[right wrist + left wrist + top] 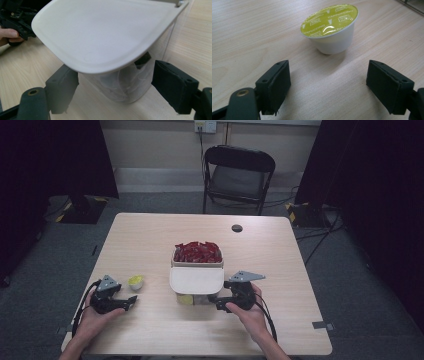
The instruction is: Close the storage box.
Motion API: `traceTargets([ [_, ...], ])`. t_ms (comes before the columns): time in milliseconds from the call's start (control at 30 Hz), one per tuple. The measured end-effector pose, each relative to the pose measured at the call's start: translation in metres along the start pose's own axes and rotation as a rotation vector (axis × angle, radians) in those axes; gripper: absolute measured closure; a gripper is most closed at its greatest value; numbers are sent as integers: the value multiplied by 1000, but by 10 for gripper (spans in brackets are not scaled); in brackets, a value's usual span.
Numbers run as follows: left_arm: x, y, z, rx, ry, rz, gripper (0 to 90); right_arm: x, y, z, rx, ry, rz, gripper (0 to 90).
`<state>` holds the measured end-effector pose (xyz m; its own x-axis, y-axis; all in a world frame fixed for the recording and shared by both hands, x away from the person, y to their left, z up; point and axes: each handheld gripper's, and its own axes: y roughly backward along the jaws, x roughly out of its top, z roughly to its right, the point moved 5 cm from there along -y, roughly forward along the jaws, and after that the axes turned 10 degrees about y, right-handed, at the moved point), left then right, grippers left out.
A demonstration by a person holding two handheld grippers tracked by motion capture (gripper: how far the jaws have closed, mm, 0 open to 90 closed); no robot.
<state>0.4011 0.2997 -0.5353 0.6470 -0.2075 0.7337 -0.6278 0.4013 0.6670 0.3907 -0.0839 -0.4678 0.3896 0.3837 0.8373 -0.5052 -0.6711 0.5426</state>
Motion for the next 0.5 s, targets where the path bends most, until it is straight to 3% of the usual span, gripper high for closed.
traceTargets([
  [233,0,0,0,-1,1,0,190,-6,0,5,-11,-7,-9,211],
  [500,0,0,0,-1,2,1,190,-10,13,10,-30,-12,5,213],
])
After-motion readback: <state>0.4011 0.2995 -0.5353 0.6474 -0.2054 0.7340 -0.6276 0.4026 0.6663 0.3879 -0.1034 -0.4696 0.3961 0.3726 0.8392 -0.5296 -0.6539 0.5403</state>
